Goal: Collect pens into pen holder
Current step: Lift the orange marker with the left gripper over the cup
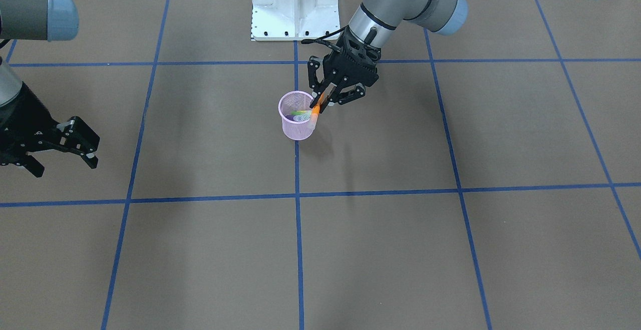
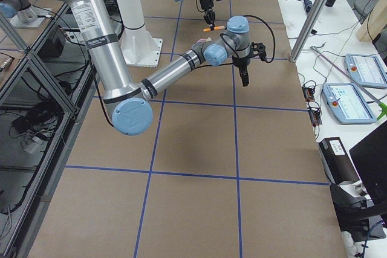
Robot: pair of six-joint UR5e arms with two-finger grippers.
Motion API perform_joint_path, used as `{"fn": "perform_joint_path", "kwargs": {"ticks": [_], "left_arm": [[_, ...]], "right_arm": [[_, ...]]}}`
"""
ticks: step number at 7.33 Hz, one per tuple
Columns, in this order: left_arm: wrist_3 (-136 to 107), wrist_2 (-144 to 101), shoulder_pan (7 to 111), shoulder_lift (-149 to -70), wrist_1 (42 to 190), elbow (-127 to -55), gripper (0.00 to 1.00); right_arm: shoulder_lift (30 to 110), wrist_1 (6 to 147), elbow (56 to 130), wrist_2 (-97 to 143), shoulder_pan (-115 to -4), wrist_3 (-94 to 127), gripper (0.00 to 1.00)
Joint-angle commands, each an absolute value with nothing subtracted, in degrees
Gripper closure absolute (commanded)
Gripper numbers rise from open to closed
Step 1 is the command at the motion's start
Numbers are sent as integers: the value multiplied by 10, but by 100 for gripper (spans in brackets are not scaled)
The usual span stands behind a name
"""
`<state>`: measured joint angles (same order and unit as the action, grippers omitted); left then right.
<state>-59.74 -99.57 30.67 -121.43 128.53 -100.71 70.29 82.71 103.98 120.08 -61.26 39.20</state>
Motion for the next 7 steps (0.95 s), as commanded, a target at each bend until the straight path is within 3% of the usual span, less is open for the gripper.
{"fn": "perform_joint_path", "kwargs": {"ticks": [1,7], "left_arm": [[-596,-969,301,-1216,1492,-915,100],[-594,-969,274,-1219,1517,-905,100]], "right_arm": [[702,827,1040,1201,-613,392,0],[702,827,1040,1202,-613,392,0]]}}
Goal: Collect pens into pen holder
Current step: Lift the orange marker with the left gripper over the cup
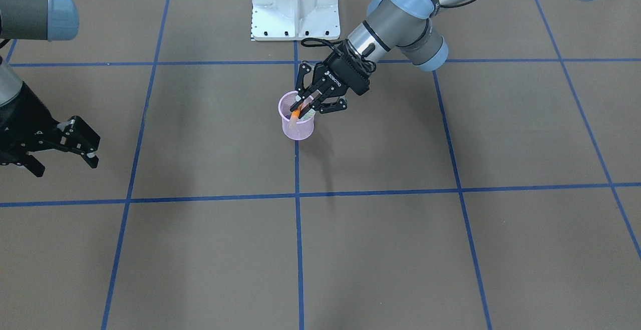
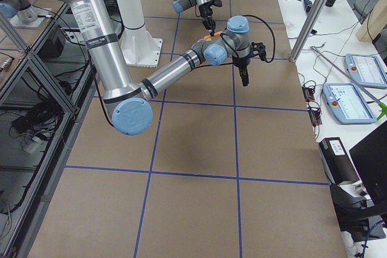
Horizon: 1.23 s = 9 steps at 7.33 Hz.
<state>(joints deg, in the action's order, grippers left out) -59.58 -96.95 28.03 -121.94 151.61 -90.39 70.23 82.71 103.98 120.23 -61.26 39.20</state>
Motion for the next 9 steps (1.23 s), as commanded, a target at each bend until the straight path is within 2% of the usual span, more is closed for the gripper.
{"fn": "perform_joint_path", "kwargs": {"ticks": [1,9], "left_arm": [[-591,-970,271,-1220,1517,-908,100],[-331,-962,267,-1218,1540,-897,100]], "right_arm": [[702,827,1040,1202,-613,392,0],[700,827,1039,1201,-614,392,0]]}}
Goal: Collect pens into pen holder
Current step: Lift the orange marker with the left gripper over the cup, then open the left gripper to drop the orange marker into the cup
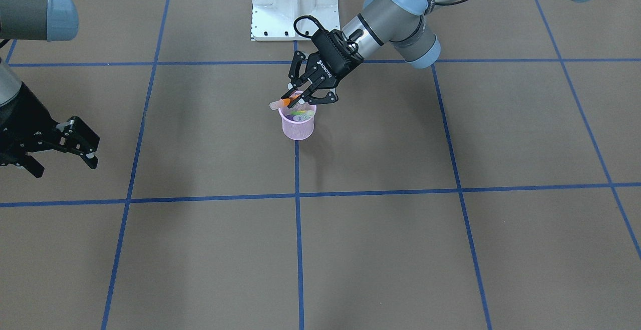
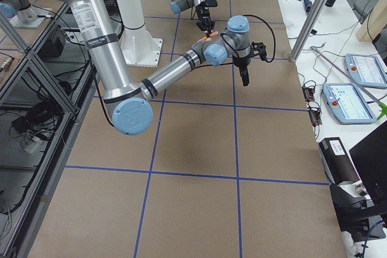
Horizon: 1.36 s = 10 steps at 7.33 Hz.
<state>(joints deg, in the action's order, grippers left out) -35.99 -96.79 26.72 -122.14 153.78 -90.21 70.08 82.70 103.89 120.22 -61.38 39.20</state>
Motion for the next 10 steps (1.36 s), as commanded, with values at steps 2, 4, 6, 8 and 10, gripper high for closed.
{"fn": "perform_joint_path", "kwargs": {"ticks": [2,4,6,8,10], "left_arm": [[-331,-960,264,-1220,1541,-894,44],[-335,-961,263,-1222,1541,-894,1],[-343,-960,264,-1222,1536,-903,1],[-342,-968,277,-1213,1492,-913,1],[-342,-1066,351,-1205,1319,-949,1]], "right_arm": [[700,827,1039,1201,-616,392,0],[700,827,1039,1202,-617,392,0],[700,827,1038,1204,-623,391,0],[701,835,1028,1248,-664,340,0],[742,836,1013,1295,-724,253,0]]}}
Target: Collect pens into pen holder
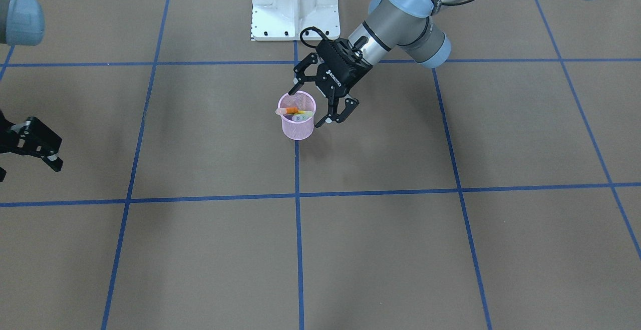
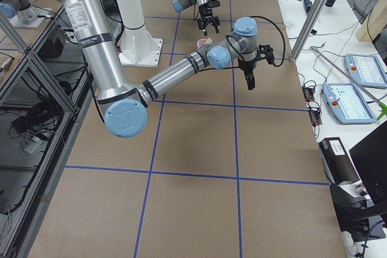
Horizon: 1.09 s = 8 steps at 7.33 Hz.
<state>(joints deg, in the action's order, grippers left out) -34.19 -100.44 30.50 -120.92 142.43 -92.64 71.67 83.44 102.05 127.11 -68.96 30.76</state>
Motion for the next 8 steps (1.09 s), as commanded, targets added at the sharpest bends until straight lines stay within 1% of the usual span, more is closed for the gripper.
{"fn": "perform_joint_path", "kwargs": {"ticks": [1,2,3,4,6,7,8], "left_arm": [[-341,-1121,399,-1206,1197,-977,1],[-335,-1166,444,-1203,1101,-999,1],[-333,-1208,489,-1170,1039,-1032,1],[-302,-1254,550,-1118,1009,-1064,1],[-148,-1335,662,-1051,936,-1083,1],[-35,-1342,718,-1022,899,-1078,0],[59,-1342,770,-1010,870,-1063,0]], "right_arm": [[775,836,1012,1295,-743,205,0],[807,837,1011,1295,-762,170,0],[840,842,1006,1295,-781,124,0],[872,865,1005,1295,-811,76,0],[929,934,1004,1294,-873,-50,0],[945,986,1004,1293,-906,-107,0],[953,1018,1003,1292,-940,-125,0]]}}
